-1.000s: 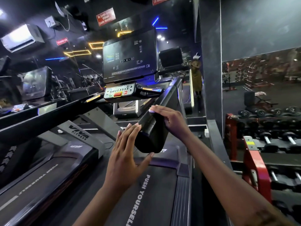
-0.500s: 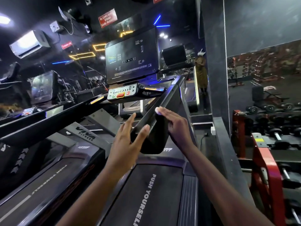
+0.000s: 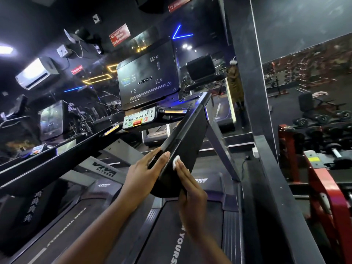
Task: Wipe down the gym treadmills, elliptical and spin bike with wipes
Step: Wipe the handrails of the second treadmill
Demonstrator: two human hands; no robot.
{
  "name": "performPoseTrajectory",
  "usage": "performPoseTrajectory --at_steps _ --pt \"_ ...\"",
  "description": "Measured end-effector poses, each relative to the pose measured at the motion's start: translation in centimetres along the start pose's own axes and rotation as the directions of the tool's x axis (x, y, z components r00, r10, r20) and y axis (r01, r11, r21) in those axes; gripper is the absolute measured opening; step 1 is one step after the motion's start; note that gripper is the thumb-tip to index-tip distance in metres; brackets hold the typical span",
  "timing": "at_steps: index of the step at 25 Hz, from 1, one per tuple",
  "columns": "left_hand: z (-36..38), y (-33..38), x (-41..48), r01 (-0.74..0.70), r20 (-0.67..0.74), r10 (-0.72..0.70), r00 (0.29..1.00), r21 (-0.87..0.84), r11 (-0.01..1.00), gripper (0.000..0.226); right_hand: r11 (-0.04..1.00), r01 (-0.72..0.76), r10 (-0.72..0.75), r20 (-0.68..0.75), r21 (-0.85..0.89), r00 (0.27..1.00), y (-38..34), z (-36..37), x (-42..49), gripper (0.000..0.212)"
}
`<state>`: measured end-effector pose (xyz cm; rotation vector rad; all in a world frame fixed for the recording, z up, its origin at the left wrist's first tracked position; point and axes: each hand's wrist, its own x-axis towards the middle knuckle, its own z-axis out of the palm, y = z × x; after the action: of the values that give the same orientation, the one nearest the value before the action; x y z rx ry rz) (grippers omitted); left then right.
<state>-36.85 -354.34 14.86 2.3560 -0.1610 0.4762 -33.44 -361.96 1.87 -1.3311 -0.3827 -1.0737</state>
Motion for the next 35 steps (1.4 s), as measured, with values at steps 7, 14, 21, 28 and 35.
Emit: performPoseTrajectory --at_steps 7,14,21,28,35 --pt "0.1 -0.5 0.2 0.003 0.000 -0.003 1.000 0.000 1.000 0.073 0.982 -0.189 0.190 -0.096 0.023 0.977 2.2 -1.3 1.4 0.038" --pt "0.3 -0.6 0.3 -0.006 -0.010 0.006 1.000 0.000 1.000 0.063 0.999 0.033 -0.034 -0.004 -0.012 0.999 -0.2 -0.1 -2.1 0.054" --pt "-0.2 -0.2 0.1 0.027 0.070 -0.028 0.997 0.028 0.999 0.059 0.979 -0.205 0.204 -0.141 0.012 0.969 4.9 -0.7 1.6 0.047" --pt "-0.5 1.8 2.9 0.089 0.255 -0.180 0.950 0.331 0.939 0.071 0.990 0.040 -0.059 0.139 0.134 0.989 2.0 -0.1 2.8 0.071" --pt "0.0 2.5 2.3 0.044 0.233 -0.145 0.962 0.388 0.921 0.062 0.987 -0.101 0.102 0.005 -0.126 0.995 12.4 -1.0 7.2 0.056"
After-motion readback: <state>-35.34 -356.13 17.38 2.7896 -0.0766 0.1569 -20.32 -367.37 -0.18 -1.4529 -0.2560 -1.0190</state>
